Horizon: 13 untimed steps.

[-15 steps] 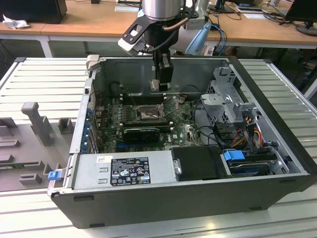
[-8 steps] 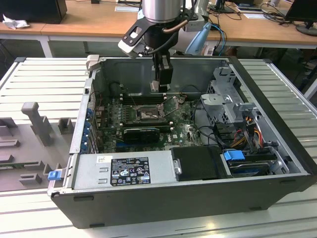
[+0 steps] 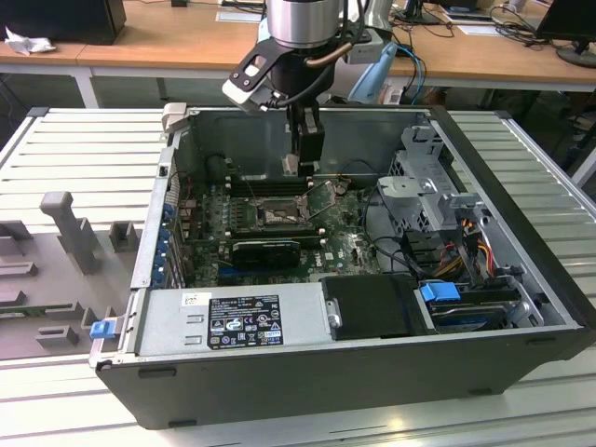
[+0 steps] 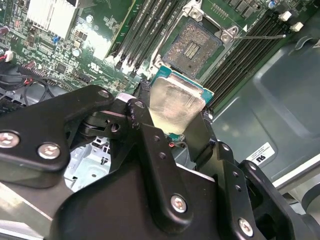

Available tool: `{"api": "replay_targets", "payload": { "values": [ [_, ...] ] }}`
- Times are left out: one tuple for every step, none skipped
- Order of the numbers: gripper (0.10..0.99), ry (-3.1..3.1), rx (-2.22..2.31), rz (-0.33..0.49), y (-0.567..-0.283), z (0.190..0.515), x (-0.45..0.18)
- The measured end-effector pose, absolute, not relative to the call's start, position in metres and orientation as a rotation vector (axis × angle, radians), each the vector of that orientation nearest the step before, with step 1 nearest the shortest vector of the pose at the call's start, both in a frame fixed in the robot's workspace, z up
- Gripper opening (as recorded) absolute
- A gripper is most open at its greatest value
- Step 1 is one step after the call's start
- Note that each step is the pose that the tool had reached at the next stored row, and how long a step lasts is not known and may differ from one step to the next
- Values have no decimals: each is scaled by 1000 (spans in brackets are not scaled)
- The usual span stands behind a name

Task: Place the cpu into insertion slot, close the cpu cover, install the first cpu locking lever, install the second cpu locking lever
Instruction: 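Place the cpu into insertion slot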

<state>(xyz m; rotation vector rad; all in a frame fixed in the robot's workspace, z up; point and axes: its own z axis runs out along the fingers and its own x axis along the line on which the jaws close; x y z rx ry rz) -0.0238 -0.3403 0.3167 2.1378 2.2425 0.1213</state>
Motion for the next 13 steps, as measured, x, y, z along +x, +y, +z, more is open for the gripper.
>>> {"api": "replay_targets", "payload": {
  "values": [
    [525, 2242, 2138, 121, -340, 316, -24],
    [525, 2242, 2138, 121, -340, 316, -24],
    [525, 2242, 2138, 121, -340, 315, -24],
    [525, 2242, 2138, 121, -340, 315, -24],
    [525, 2242, 2138, 121, -340, 314, -24],
    [525, 2242, 2138, 121, -340, 314, -24],
    [525, 2242, 2138, 121, -340, 313, -24],
    [525, 2242, 2138, 121, -340, 313, -24],
    [525, 2242, 2138, 121, -340, 313, -24],
    [525, 2242, 2138, 121, -340, 312, -24],
    [525, 2242, 2138, 121, -340, 312, -24],
    [525, 2242, 2138, 121, -340, 312, -24],
    [525, 2242, 2138, 121, -340, 311, -24]
  ]
}}
